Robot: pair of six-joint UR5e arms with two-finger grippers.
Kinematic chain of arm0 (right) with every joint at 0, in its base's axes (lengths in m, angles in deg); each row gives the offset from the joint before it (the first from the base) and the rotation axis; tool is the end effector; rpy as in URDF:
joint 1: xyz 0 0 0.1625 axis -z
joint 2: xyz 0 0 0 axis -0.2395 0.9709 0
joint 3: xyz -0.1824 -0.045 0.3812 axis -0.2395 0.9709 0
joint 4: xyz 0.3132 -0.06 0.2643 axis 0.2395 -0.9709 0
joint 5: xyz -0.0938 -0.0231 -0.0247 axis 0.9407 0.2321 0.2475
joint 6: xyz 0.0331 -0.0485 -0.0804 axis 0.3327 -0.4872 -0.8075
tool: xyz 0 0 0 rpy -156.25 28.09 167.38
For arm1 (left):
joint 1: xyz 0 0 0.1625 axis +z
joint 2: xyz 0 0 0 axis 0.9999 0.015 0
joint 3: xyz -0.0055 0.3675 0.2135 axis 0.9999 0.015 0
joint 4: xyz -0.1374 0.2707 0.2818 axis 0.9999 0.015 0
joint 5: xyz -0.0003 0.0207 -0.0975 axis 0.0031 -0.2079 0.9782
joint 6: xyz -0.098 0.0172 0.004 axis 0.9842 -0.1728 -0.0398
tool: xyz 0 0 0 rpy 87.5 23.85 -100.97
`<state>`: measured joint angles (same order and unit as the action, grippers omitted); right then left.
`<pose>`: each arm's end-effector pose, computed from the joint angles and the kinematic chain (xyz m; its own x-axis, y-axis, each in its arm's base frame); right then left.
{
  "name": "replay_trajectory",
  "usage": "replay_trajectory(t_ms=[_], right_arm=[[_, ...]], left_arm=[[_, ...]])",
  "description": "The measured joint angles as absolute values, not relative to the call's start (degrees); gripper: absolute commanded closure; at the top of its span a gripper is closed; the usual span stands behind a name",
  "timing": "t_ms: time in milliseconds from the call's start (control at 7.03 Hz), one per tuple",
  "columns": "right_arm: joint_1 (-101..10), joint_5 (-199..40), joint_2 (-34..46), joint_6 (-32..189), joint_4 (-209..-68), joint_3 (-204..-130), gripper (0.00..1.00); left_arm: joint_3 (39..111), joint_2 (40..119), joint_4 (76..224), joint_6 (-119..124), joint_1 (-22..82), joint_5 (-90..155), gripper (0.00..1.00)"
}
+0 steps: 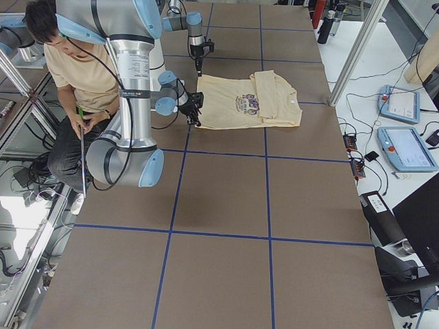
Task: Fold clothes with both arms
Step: 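Lift the hem with both grippers and fold it toward the collar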
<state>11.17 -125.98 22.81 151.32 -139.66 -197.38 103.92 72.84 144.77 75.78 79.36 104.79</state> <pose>-0.4662 -0.1901 0.3364 0.6550 0.0223 0.7553 -0.3026 0.9236 0.2352 0.4881 -0.2128 0.2658 0.4431 -0.0387 -0.8956 0.0955 0.9954 0.0043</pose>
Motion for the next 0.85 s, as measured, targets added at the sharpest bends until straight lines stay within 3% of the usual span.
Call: replay_trajectory(t_ms=[569,853], right_arm=[[14.5,-136.7,24.7,151.3,-149.7,-218.1,1.00],[14.8,-137.2,24.2,151.3,-153.5,-222.3,1.00]], left_arm=[[123.4,72.5,128.6,76.3,80.0,110.7,1.00],[126.4,72.7,125.2,77.4,80.4,110.7,1.00]])
